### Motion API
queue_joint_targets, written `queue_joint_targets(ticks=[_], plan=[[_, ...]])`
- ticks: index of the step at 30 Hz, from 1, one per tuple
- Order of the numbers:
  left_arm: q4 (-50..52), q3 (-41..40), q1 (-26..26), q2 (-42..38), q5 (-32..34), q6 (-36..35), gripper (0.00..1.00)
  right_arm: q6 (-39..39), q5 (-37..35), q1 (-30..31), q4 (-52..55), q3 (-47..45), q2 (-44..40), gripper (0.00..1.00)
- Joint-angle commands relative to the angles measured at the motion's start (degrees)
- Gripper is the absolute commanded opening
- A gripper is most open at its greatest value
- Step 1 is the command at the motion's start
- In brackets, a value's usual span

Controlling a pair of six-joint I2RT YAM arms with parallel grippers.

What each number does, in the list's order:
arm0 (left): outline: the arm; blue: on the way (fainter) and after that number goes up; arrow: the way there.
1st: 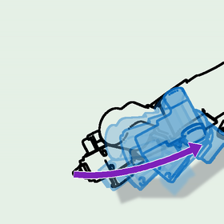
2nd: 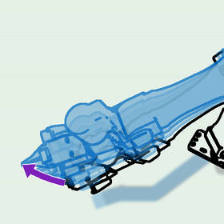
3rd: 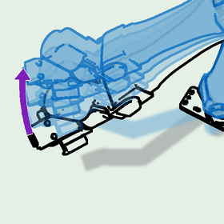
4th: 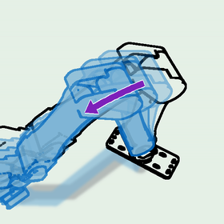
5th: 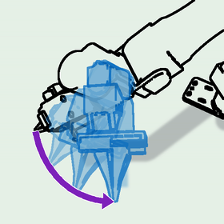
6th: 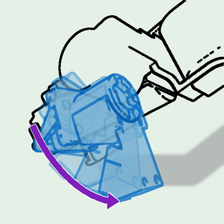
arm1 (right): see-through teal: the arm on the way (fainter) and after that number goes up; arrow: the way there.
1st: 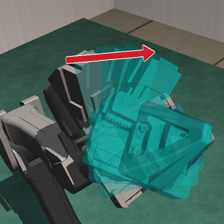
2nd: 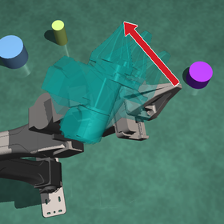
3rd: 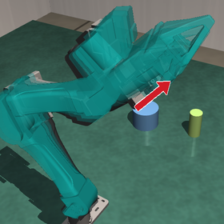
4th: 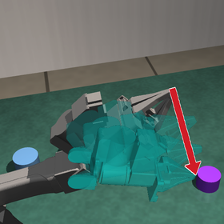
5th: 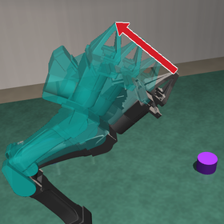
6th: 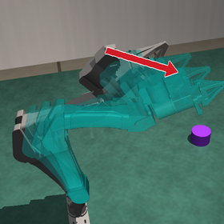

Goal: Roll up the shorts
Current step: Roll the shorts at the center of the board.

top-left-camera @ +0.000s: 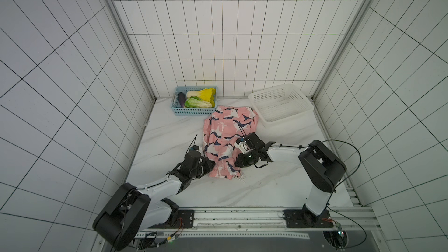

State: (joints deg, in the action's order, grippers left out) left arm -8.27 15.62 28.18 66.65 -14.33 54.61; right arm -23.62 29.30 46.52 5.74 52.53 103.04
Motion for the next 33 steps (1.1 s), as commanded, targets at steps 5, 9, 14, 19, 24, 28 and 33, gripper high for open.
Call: queue_joint_targets(ticks=[5, 9, 14, 19, 24, 28, 33], plan=[[13.02, 6.65, -0.91, -2.56, 1.90, -1.19, 0.00, 6.71, -12.54, 1.11, 12.68, 0.72, -6.89, 0.28], [19.36, 11.21, -1.79, 0.61, 0.42, -1.66, 0.00, 10.81, -21.54, 4.40, 15.43, -0.70, -13.85, 0.41], [23.37, 16.14, -3.76, 5.73, -3.86, -0.05, 0.00, 16.74, -31.26, 12.47, 13.36, -2.15, -19.94, 0.58], [27.77, 20.78, -4.48, 9.36, -6.53, 0.31, 0.00, 25.67, -36.54, 21.60, 5.62, -4.53, -20.66, 0.82], [28.62, 22.04, -6.20, 9.46, -9.72, 1.81, 0.00, 31.09, -35.45, 26.23, -1.19, -6.26, -18.75, 0.83], [31.66, 23.80, -6.56, 9.40, -10.05, 1.57, 0.00, 32.54, -38.52, 28.28, -4.73, -5.52, -14.05, 0.83], [32.55, 24.37, -6.67, 9.58, -10.60, 2.21, 0.00, 33.45, -43.98, 29.52, -9.36, -4.16, -7.71, 0.83]])
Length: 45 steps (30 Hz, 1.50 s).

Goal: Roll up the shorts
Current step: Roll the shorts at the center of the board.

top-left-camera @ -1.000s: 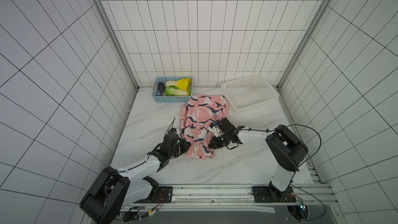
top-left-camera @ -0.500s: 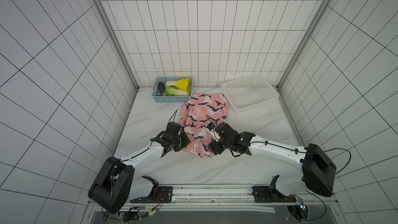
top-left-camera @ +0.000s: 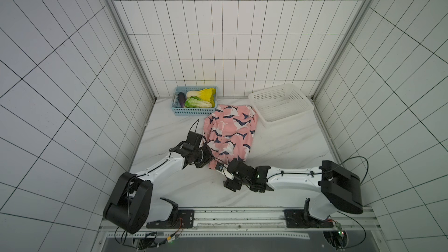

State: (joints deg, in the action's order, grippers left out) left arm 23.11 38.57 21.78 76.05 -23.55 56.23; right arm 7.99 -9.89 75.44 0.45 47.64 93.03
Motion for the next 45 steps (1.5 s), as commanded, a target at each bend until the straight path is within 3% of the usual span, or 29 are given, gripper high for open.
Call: queue_joint_targets(ticks=[1, 11, 14, 18, 21, 23, 27, 30, 34, 36, 40, 45], plan=[[0.79, 1.26, -0.25, 0.22, -1.40, 1.02, 0.00, 1.79, -6.04, 0.75, -5.15, 0.94, 3.42, 0.83], [0.41, 0.58, -0.25, -1.34, -2.18, 3.05, 0.00, 1.15, -26.68, 0.91, -13.64, 2.34, 14.69, 0.79], [0.77, -0.01, -0.54, -1.99, -1.79, 3.10, 0.00, 1.76, -31.80, 0.87, -14.15, 2.56, 16.31, 0.70], [2.12, -0.56, -1.44, -2.73, -0.74, 2.24, 0.00, 1.32, -31.74, 0.85, -12.70, -0.40, 12.03, 0.52], [2.29, -0.95, -2.36, -2.73, -0.80, 1.55, 0.00, 1.28, -27.93, 0.95, -9.18, -1.86, 8.04, 0.25], [3.02, -0.73, -2.53, -2.58, -0.03, 0.77, 0.00, 1.23, -24.26, 0.96, -5.30, -1.31, 6.02, 0.13], [2.96, -1.26, -2.95, -2.89, 0.78, -0.44, 0.00, 2.32, -14.81, 0.99, 1.80, 0.85, 5.09, 0.00], [2.87, -2.05, -3.35, -4.07, 0.89, -0.82, 0.06, 2.41, -7.36, 0.71, 7.21, 3.38, 5.13, 0.00], [4.59, -3.01, -3.81, -8.28, 2.77, -1.42, 0.55, 2.48, 4.41, 0.12, 14.27, 6.69, 4.86, 0.00], [6.94, -3.06, -3.95, -11.45, 5.22, -1.94, 0.68, 2.55, 9.75, -0.72, 17.53, 8.43, 5.32, 0.00], [10.59, -4.04, -4.11, -18.53, 8.56, -2.52, 0.72, 1.54, 20.80, -4.19, 22.92, 12.71, 7.20, 0.00], [13.37, -7.11, -4.12, -27.32, 9.14, -2.43, 0.68, -2.45, 36.03, -11.69, 28.75, 19.37, 11.82, 0.00]])
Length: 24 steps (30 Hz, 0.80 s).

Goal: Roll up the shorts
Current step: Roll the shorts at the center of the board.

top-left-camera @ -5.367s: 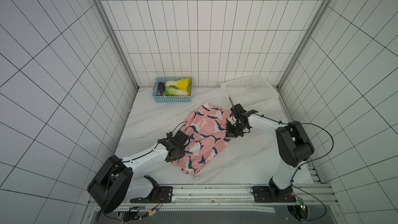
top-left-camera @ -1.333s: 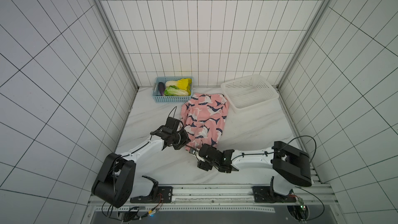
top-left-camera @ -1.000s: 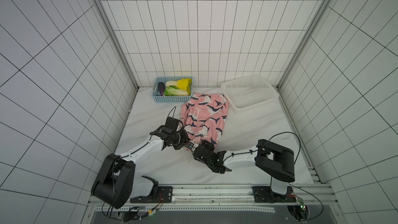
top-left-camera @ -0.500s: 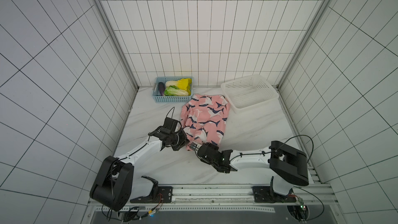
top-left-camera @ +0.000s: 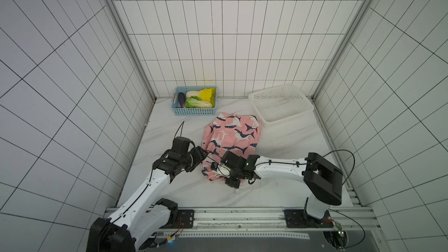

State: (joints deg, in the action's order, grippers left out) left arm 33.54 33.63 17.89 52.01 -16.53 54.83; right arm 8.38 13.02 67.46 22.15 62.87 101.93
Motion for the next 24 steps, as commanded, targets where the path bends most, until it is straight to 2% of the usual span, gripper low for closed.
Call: queue_joint_targets(ticks=[1, 6, 12, 14, 19, 24], plan=[[2.86, -3.27, -0.21, -5.46, 2.14, -0.56, 0.66, -3.80, 15.32, -4.98, 8.42, 5.79, 4.20, 0.00], [2.89, -8.08, -0.05, -14.89, 1.74, 1.74, 0.63, -5.44, 23.20, -9.02, 12.56, 11.21, 9.51, 0.00], [-0.66, -12.37, 2.76, -20.40, 0.80, 2.88, 0.72, -9.58, 36.71, -14.54, 16.00, 16.43, 16.73, 0.00], [-4.72, -14.24, 3.85, -20.22, -0.11, 3.50, 0.74, -10.07, 39.19, -15.48, 16.78, 17.43, 18.44, 0.00], [-12.26, -17.00, 7.49, -16.77, 3.58, 1.94, 0.75, -11.66, 40.97, -17.65, 16.63, 18.25, 21.30, 0.00], [-20.24, -19.76, 10.63, -12.24, 5.02, 1.28, 0.65, -12.41, 41.23, -18.29, 16.61, 19.38, 22.43, 0.00]])
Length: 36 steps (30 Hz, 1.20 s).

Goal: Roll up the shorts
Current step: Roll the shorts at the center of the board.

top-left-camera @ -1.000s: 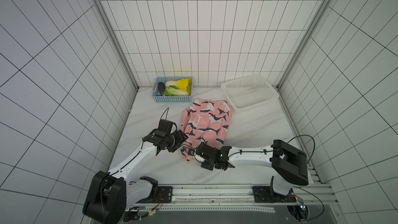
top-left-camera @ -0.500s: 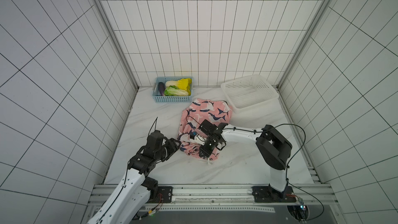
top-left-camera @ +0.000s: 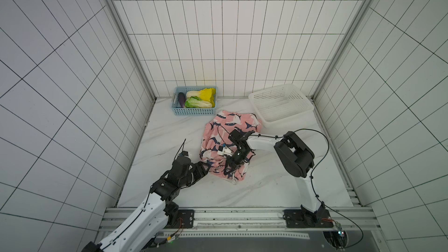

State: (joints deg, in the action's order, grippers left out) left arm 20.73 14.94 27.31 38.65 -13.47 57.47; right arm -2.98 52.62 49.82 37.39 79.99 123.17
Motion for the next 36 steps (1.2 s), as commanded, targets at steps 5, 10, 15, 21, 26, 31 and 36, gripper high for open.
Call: queue_joint_targets(ticks=[5, 10, 15, 21, 26, 31, 36], plan=[[-8.92, -2.06, 2.31, 1.11, 3.65, -3.73, 0.58, -1.94, 1.87, -1.30, 1.11, 2.92, 1.89, 0.00], [-12.99, -3.38, 2.46, 1.64, 3.01, -5.15, 0.63, -2.33, 2.07, -1.70, 0.69, 3.01, 2.55, 0.00], [-12.12, -3.68, 2.56, 1.31, 2.30, -4.91, 0.31, -2.91, 2.19, -2.16, 0.49, 3.49, 2.77, 0.00], [-2.94, -3.28, 2.83, -2.92, 1.90, -7.12, 0.20, -3.18, 1.69, -2.54, 0.52, 3.43, 2.66, 0.00], [-2.26, -4.04, 3.36, -1.82, 1.41, -8.46, 0.38, -3.61, 1.39, -2.54, 0.43, 3.86, 2.85, 0.00], [-11.22, -5.13, 3.53, 1.71, 3.11, -9.88, 0.63, -3.44, 1.36, -2.59, 0.32, 3.34, 3.12, 0.00], [-19.33, -5.67, 3.52, 5.21, 6.79, -11.57, 0.69, -3.53, 1.71, -2.71, 0.23, 3.29, 3.48, 0.00]])
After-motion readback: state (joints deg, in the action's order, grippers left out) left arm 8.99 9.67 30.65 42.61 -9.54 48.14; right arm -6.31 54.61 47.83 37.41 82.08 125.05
